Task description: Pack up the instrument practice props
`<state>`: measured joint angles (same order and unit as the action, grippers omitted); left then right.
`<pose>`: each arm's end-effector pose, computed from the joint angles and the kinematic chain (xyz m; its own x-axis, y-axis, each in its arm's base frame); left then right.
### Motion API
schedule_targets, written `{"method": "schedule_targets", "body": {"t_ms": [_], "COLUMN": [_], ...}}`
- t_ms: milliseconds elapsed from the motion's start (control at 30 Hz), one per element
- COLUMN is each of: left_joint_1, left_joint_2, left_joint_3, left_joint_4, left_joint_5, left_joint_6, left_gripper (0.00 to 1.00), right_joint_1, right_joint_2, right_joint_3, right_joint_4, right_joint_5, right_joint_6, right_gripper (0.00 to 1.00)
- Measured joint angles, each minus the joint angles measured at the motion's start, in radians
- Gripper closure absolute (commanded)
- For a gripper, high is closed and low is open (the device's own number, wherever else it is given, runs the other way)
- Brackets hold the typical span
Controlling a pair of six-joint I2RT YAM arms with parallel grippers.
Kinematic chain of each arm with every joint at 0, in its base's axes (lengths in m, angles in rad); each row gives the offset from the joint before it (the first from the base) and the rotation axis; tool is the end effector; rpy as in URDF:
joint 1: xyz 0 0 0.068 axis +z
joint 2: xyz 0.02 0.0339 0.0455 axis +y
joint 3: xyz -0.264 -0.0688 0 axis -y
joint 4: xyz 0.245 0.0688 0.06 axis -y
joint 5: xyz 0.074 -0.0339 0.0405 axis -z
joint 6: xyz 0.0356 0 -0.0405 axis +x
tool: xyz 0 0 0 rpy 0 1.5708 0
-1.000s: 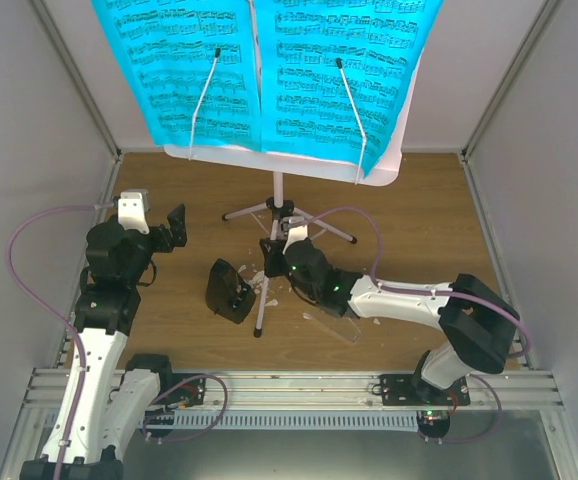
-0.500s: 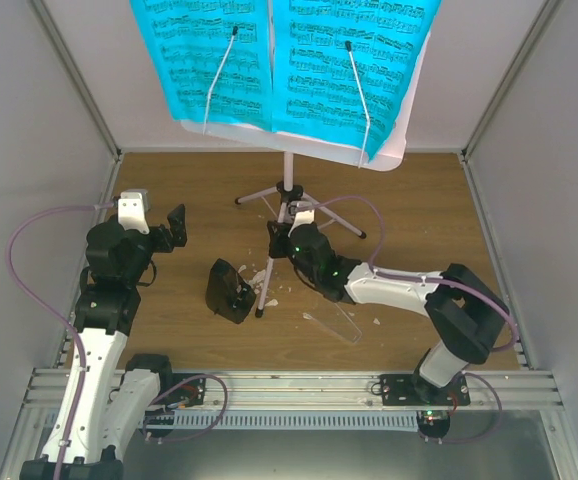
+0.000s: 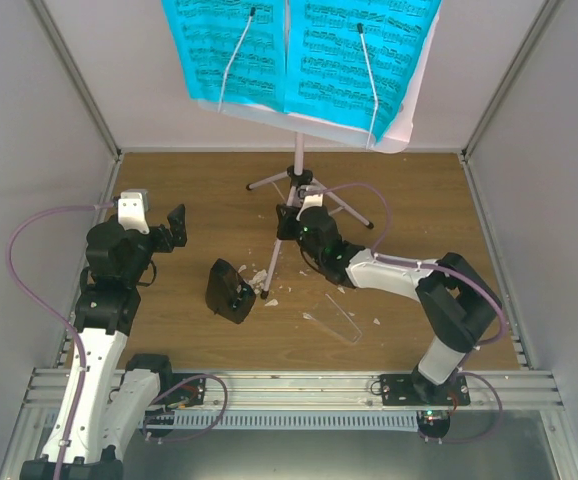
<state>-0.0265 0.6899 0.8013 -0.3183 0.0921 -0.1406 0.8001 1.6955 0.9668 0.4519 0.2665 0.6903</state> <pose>0.1602 -0.0075 0.3459 -0.2196 -0.1338 -0.9664 0.0864 0.9840 -0.1559 0.2713 0.2659 0.2275 -0.4751 0.3925 -0.7875 -0.2763 0.7832 0.5570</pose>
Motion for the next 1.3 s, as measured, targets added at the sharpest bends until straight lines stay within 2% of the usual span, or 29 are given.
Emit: {"method": "schedule_targets", "body": {"t_ms": [433, 533, 633, 700, 867, 1100, 1300], "left_joint_1": [0.0, 0.0, 0.0, 0.0, 0.0, 0.0, 0.0], "left_joint_2": [0.0, 0.0, 0.0, 0.0, 0.0, 0.001, 0.001], "left_joint_3": [0.0, 0.0, 0.0, 0.0, 0.0, 0.0, 0.0], "left_joint_4": [0.0, 0.0, 0.0, 0.0, 0.0, 0.0, -0.001], "left_joint_5": [0.0, 0.0, 0.0, 0.0, 0.0, -0.001, -0.008], "left_joint_6": [0.0, 0.0, 0.0, 0.0, 0.0, -0.001, -0.001], "left_gripper": [0.01, 0.01, 0.01, 0.01, 0.01, 0.01, 0.01], "right_joint_1": [-0.106, -0.11, -0.112, -0.115, -0.132, -0.148, -0.116], "right_joint_2": [0.041, 0.043, 0.042, 0.04, 0.014, -0.147, -0.323], "right_joint_3": [0.035, 0.035, 0.035, 0.035, 0.024, -0.061, -0.114], "right_joint_4": [0.025, 0.027, 0.027, 0.024, -0.011, -0.072, -0.153], "right_joint_5": [-0.064, -0.069, -0.076, -0.089, -0.103, -0.134, -0.19], "right_joint_6": [-0.027, -0.031, -0.033, -0.05, -0.154, -0.231, -0.326], "right_gripper": [0.99, 0.94, 0.83, 0.69, 0.47, 0.19, 0.06]}}
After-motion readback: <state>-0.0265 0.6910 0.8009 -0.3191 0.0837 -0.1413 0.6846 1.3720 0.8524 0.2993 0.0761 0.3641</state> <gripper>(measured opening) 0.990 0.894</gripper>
